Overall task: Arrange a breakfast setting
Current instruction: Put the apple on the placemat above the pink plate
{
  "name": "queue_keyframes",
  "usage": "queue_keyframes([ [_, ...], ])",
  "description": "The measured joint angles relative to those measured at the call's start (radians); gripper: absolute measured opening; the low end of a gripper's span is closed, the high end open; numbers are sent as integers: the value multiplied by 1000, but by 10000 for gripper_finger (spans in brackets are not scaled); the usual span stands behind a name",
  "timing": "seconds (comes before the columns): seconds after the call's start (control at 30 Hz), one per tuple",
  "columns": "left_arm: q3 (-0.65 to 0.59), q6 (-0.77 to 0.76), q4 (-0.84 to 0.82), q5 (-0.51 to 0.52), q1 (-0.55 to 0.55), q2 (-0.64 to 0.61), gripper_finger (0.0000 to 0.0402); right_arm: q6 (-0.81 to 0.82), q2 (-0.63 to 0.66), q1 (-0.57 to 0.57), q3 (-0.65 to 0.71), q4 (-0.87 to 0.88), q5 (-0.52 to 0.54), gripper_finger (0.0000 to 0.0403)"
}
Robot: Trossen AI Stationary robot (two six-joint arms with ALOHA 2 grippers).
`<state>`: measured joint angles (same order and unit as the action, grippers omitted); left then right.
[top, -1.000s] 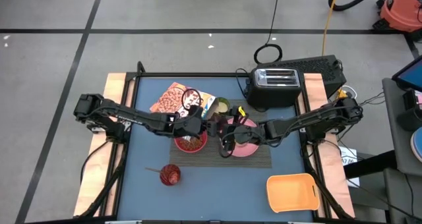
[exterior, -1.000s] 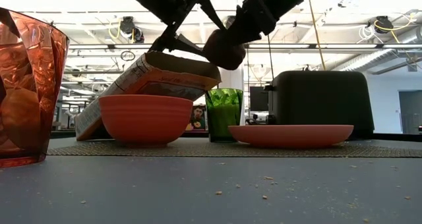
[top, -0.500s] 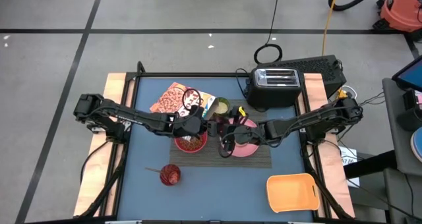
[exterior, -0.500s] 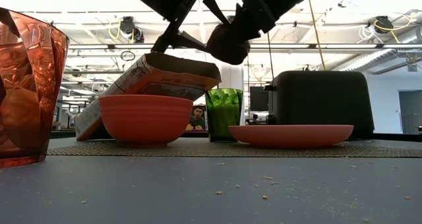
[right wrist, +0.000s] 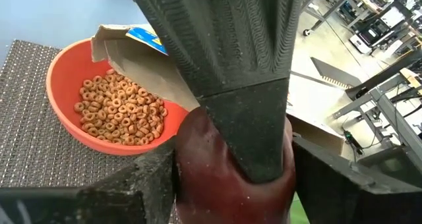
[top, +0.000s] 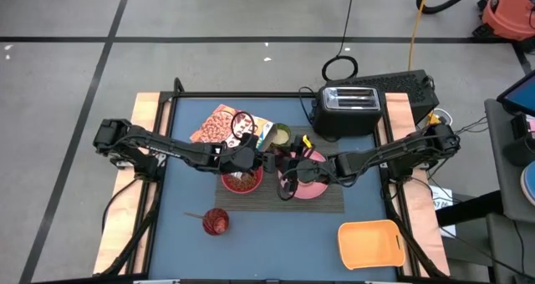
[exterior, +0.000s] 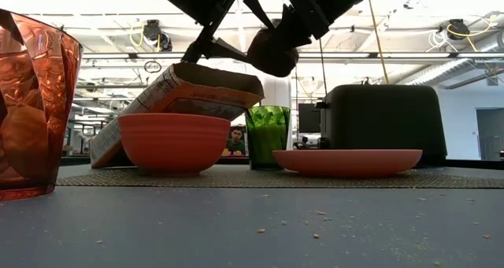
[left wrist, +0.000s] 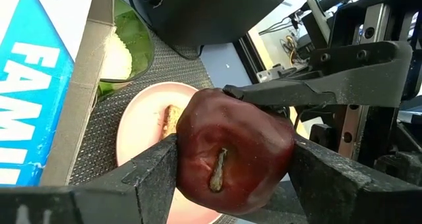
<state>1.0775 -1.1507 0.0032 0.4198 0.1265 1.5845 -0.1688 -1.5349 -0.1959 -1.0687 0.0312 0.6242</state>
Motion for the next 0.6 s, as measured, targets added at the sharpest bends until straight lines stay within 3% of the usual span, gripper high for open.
queue_keyframes([
  [0.2, 0, -10, 1, -2, -3, 0, 283, 0, 0, 0, 0, 1, 0, 250],
  [0.6, 0, 7, 5, -3, -3, 0, 287, 1, 0, 0, 0, 3, 4, 248],
])
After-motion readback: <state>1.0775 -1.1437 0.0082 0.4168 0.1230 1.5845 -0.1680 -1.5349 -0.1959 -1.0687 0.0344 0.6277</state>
